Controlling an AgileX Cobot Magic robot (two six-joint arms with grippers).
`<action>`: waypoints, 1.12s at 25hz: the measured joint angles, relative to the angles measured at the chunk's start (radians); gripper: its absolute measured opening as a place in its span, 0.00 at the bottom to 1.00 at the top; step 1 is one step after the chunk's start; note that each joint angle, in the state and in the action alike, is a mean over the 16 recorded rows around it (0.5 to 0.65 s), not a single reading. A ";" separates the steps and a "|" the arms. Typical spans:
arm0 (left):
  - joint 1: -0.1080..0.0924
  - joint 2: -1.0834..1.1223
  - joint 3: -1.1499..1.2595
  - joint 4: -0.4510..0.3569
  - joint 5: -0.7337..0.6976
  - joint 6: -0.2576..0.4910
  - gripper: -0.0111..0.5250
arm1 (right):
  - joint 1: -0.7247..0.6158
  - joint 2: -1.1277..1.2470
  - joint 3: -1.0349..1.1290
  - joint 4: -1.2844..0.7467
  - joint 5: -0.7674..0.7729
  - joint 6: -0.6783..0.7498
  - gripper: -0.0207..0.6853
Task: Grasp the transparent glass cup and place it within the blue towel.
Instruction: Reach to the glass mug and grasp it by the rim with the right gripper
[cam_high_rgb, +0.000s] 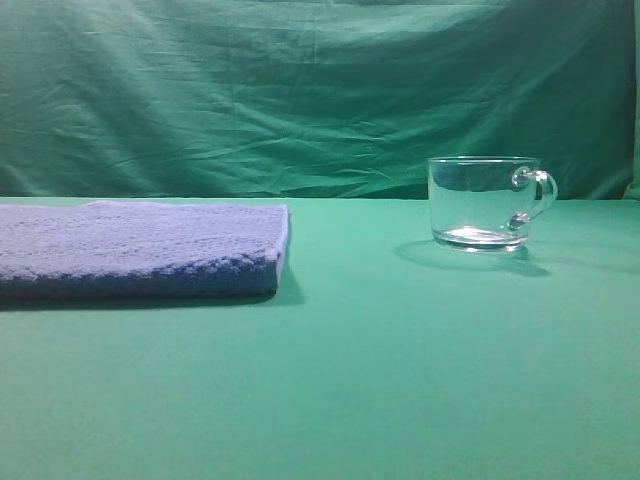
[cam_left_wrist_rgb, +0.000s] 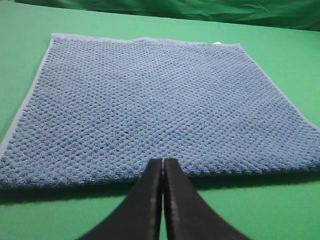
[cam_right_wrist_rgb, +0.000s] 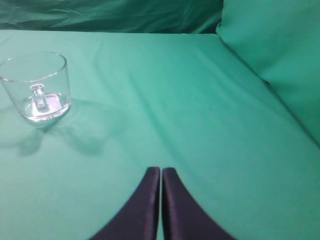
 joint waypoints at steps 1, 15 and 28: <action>0.000 0.000 0.000 0.000 0.000 0.000 0.02 | 0.000 0.000 0.000 0.006 -0.020 0.004 0.03; 0.000 0.000 0.000 0.000 0.000 0.000 0.02 | 0.038 0.125 -0.193 0.094 -0.223 0.058 0.03; 0.000 0.000 0.000 0.000 0.000 0.000 0.02 | 0.120 0.685 -0.647 0.108 0.201 -0.037 0.03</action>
